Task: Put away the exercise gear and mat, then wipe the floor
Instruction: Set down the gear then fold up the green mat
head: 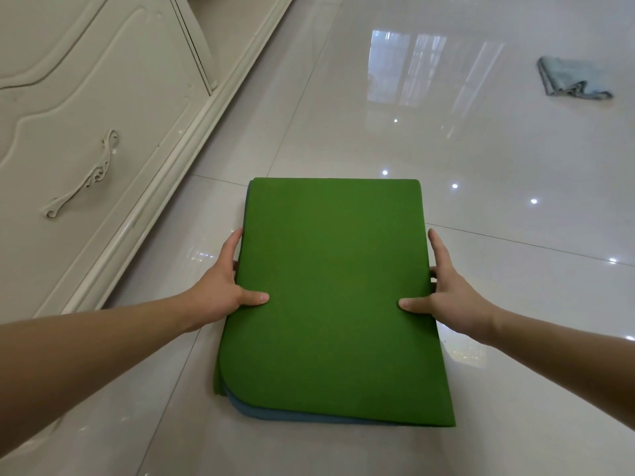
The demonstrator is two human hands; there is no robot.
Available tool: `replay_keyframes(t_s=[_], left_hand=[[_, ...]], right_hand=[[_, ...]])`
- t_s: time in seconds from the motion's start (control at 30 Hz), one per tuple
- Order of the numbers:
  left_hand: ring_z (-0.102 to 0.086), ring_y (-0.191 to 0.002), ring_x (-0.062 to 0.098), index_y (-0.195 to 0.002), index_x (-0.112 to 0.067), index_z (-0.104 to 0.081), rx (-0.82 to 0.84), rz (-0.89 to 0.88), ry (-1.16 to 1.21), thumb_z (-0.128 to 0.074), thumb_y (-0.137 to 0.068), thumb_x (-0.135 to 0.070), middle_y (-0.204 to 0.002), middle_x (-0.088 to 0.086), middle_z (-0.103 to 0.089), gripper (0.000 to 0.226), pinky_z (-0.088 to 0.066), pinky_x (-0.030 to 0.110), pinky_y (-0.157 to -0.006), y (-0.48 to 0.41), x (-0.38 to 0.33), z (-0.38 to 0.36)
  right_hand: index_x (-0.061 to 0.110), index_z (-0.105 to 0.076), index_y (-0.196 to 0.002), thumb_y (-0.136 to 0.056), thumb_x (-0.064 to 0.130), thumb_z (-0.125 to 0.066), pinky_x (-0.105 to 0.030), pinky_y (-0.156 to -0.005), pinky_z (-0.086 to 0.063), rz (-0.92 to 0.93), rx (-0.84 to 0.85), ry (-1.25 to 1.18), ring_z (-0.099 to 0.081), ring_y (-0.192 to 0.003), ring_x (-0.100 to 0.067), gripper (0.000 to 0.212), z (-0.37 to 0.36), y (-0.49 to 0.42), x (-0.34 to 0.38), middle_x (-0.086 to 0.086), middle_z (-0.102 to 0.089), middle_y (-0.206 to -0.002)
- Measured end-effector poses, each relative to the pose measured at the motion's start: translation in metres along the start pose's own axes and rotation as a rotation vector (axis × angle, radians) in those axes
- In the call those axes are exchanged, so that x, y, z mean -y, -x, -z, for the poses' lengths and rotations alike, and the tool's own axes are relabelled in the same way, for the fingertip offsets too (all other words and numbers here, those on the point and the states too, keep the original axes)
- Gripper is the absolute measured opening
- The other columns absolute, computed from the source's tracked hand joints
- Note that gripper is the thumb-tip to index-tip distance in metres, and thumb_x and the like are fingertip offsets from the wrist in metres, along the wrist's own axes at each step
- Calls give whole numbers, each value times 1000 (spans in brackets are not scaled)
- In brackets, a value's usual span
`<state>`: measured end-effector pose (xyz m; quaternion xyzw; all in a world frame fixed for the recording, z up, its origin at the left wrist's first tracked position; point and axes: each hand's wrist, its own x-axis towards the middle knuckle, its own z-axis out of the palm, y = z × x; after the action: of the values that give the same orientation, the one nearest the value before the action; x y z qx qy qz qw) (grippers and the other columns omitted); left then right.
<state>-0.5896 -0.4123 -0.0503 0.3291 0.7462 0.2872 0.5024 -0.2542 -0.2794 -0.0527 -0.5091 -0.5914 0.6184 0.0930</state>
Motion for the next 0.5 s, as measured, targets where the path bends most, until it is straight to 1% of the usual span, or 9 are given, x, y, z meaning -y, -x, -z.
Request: replay_keyframes(t_s=[0.03, 0.07, 0.13, 0.17, 0.23, 0.4, 0.43, 0.5], left_hand=[[-58, -108, 13, -152, -51, -5, 9, -12, -10, -81, -77, 0, -112, -23, -45, 118, -55, 32, -89, 1, 1, 0], [-56, -107, 6, -152, -51, -7, 15, -17, -19, -80, -78, -1, -112, -25, -44, 116, -54, 27, -88, 1, 1, 0], [-49, -96, -11, -152, -50, -12, 22, -24, -30, -79, -80, -2, -117, -22, -44, 110, -50, 12, -76, 2, 1, 0], [-46, -92, -15, -153, -49, -13, 24, -27, -31, -79, -80, -2, -120, -19, -44, 108, -49, 9, -70, 1, 0, -1], [-45, -90, -17, -153, -47, -15, 22, -30, -31, -78, -80, -1, -123, -18, -43, 107, -48, 8, -68, -1, 0, -1], [-44, -92, -16, -152, -46, -18, 17, -16, -34, -79, -78, 0, -114, -21, -45, 107, -48, 18, -80, -6, 2, -1], [-45, -92, -15, -152, -46, -19, 18, -15, -32, -80, -78, 0, -114, -21, -46, 107, -48, 18, -80, -8, 3, -1], [-48, -93, -13, -152, -45, -20, 18, -13, -17, -79, -77, 2, -112, -24, -47, 106, -49, 12, -73, -10, 5, -2]], right_hand=[[60, 4, -144, -78, 2, -77, -41, -92, -55, 23, -4, 22, -67, -103, -17, 120, -1, 2, -1, 6, -59, -118], [62, 2, -143, -79, 3, -77, -41, -93, -54, 42, -5, 43, -65, -107, -16, 117, -2, 3, -1, 11, -57, -121], [63, -1, -143, -80, 7, -76, -40, -98, -52, 56, 3, 72, -60, -114, -15, 113, -2, 3, -1, 15, -53, -130], [62, -2, -143, -81, 7, -76, -40, -99, -50, 53, 8, 77, -59, -116, -14, 112, -2, 3, -2, 14, -50, -134], [61, -2, -144, -81, 7, -76, -40, -101, -49, 37, 18, 72, -59, -116, -13, 111, -2, 0, -3, 14, -47, -140], [59, -5, -145, -78, 3, -76, -41, -100, -50, -6, 49, 32, -60, -115, -13, 112, 1, -8, -7, 13, -48, -141], [58, -5, -145, -78, 2, -76, -41, -100, -50, -14, 46, 27, -60, -114, -13, 112, 1, -9, -7, 14, -48, -140], [58, -6, -145, -78, 0, -75, -41, -99, -50, -26, 39, 24, -60, -114, -13, 112, 0, -10, -8, 14, -48, -139]])
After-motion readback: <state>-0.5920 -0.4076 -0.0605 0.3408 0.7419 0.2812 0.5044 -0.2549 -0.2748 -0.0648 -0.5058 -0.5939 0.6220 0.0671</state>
